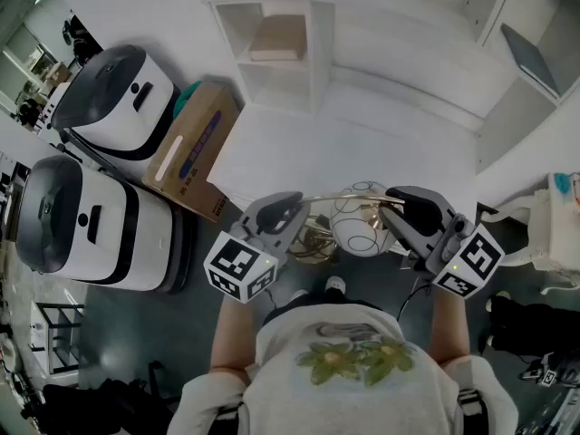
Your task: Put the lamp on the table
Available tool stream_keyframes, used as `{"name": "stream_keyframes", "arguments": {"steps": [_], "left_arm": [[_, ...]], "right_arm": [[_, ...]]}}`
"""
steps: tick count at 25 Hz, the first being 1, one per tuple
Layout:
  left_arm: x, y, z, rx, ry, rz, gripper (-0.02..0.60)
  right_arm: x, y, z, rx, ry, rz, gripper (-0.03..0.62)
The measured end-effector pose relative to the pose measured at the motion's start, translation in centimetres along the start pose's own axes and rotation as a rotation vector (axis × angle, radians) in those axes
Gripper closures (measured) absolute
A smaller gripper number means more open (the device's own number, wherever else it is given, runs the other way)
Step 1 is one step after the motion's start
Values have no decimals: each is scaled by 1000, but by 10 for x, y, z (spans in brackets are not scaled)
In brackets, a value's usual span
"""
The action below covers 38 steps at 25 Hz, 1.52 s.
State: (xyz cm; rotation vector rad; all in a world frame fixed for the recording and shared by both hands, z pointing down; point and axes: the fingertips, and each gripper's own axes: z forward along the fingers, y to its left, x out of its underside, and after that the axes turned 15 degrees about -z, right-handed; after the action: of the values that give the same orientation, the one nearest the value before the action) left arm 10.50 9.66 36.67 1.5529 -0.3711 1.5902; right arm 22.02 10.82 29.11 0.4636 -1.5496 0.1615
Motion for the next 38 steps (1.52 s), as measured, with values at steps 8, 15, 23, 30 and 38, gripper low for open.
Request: {"name": "stream_keyframes", "arguments": {"steps": [8,15,23,30,38], "left_arm": [[-9,2,-3,16,-4,9,511],[-20,4,-2,15,-20,17,511],[-23,3,2,-13,-47,16,509],[-35,30,24,-61,-86,-15,509],[-51,58,34,-62,-93,-25,511]], "right_arm": [[-7,3,3,21,-13,-16,488],[-14,-1,6,29,-28,-20,488],[-16,-8,4,21,-52,-14,488],[-9,-39,24,-6,-48,-24,488],[-9,-59,52,-16,-43,-35,488]]}}
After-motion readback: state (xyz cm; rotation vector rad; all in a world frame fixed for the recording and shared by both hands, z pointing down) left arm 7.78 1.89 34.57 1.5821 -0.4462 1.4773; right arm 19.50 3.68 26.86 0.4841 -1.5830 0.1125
